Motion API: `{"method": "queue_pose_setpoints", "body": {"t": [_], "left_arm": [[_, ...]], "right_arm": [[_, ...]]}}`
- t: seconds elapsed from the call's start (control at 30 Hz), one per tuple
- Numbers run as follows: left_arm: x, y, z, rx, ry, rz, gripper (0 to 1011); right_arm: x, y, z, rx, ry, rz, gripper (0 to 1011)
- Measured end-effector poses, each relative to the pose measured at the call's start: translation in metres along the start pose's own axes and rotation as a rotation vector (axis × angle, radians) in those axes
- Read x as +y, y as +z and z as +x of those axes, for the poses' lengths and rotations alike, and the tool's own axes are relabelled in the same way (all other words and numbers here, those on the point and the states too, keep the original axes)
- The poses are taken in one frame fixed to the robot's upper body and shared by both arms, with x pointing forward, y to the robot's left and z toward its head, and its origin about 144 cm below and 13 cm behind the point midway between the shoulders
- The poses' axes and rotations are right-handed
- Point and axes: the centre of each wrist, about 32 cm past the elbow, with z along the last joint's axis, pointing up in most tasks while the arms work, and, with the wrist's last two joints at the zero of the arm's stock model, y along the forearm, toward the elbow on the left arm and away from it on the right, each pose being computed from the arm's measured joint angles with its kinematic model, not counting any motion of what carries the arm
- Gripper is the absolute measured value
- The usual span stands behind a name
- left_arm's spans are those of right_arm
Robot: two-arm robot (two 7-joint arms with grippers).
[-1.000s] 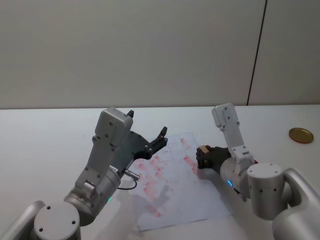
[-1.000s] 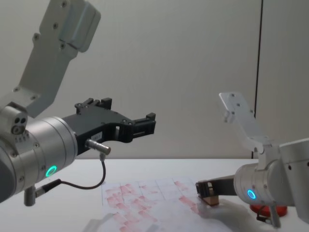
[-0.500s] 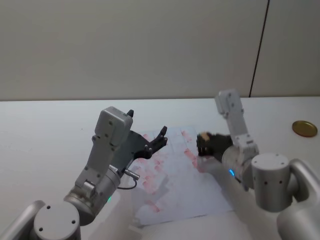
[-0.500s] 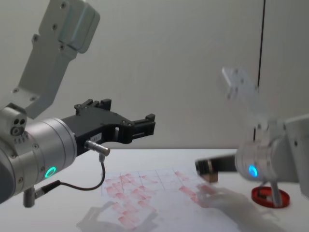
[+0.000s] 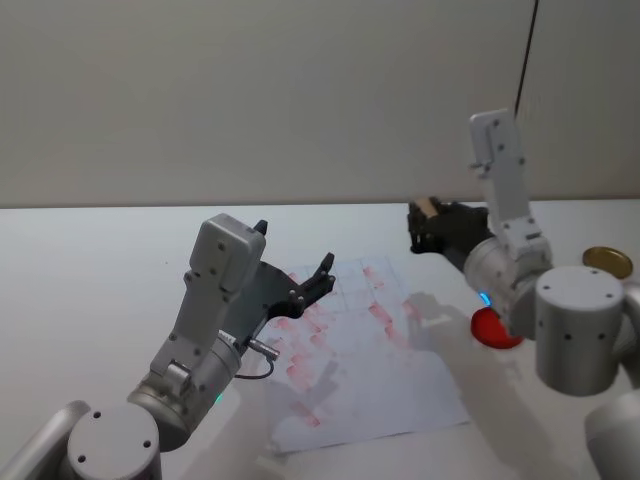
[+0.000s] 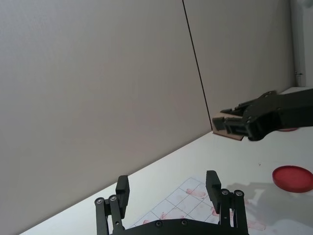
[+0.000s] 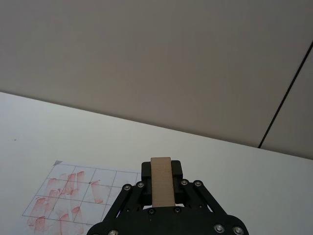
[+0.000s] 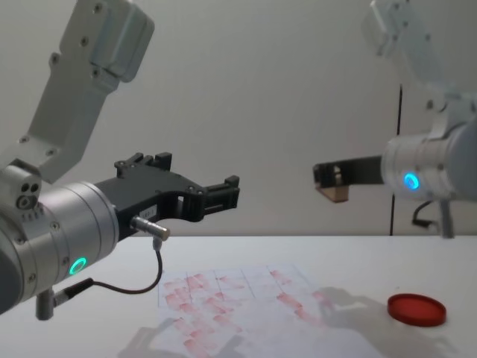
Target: Use the one hand to pick up the stamp and affix it onto the A4 paper.
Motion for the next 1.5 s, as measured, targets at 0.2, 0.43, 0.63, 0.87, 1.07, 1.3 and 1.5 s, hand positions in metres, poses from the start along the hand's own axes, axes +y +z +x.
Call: {"method": "queue_pose_setpoints", "body": {"t": [0.2,0.43,0.63,0.87,1.07,1.3,1.5], "left_arm": [[0.0,0.0,0.0,0.0,0.0,0.0,993],[0.0,0.0,0.0,0.0,0.0,0.0,993],[0.0,0.0,0.0,0.0,0.0,0.0,993],[0.0,0.0,0.0,0.0,0.0,0.0,993],[0.0,0.0,0.0,0.0,0.0,0.0,993],[0.0,0.0,0.0,0.0,0.0,0.0,993],[0.0,0.0,0.0,0.0,0.0,0.0,993]], "right_arm": [[-0.015,0.005,0.006,0.002,-0.035,0.005,216],[-0.03,-0.003,0.016,0.006,-0.082,-0.03,217],[-0.038,-0.012,0.022,0.011,-0.108,-0.065,216],[-0.042,-0.029,0.032,0.021,-0.139,-0.127,216],[-0.039,-0.042,0.037,0.033,-0.145,-0.17,216],[-0.031,-0.056,0.041,0.052,-0.137,-0.216,216],[-0.025,-0.062,0.042,0.059,-0.133,-0.238,216]]}}
